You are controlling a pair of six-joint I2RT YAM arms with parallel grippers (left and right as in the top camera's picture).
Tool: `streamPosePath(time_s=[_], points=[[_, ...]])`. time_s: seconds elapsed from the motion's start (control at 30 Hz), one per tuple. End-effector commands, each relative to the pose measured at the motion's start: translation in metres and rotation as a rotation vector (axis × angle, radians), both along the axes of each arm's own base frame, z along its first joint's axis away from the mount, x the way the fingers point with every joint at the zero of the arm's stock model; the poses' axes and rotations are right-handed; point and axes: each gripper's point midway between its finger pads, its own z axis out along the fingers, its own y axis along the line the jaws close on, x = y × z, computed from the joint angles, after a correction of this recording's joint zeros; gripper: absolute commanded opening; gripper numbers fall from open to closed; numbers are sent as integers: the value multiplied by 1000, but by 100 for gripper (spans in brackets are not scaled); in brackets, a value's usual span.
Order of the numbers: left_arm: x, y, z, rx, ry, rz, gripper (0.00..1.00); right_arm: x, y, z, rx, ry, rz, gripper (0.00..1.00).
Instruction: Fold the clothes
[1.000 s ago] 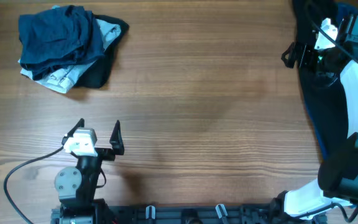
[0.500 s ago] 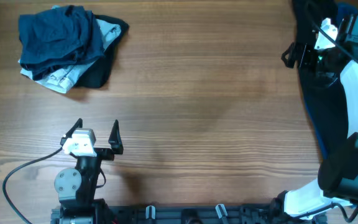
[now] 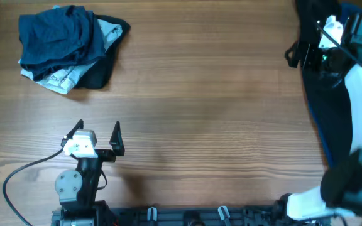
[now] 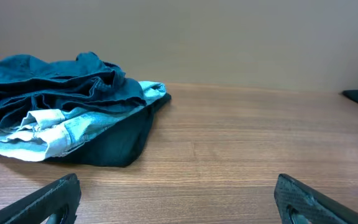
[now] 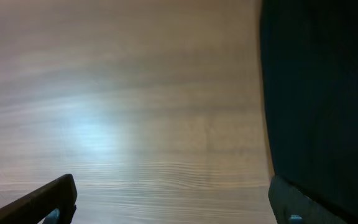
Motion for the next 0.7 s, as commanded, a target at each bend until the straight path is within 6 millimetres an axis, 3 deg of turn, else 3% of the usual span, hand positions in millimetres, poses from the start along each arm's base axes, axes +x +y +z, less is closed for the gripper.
streamPosePath(time_s=[0.0,0.17,0.27,0.33,0.43,0.57,0.63,0.67], points=[[0,2,-1,-10,-4,13,100,-27,41,101,-58,-257,88,100],[0,2,-1,-10,-4,13,100,-83,101,190,-75,-521,233,100],[0,2,-1,-10,-4,13,100,-113,109,227,-114,-722,264,100],[0,2,-1,-10,-4,13,100,-125,109,233,-132,-847,258,100],[0,2,-1,-10,-4,13,100,-147,109,217,-178,-1029,259,100],[0,2,-1,-10,-4,13,100,-169,102,158,-207,-1155,214,100],[0,2,-1,-10,-4,13,100,-175,102,113,-194,-1164,203,100],[0,2,-1,-10,-4,13,100,-175,99,99,-174,-1154,178,100]])
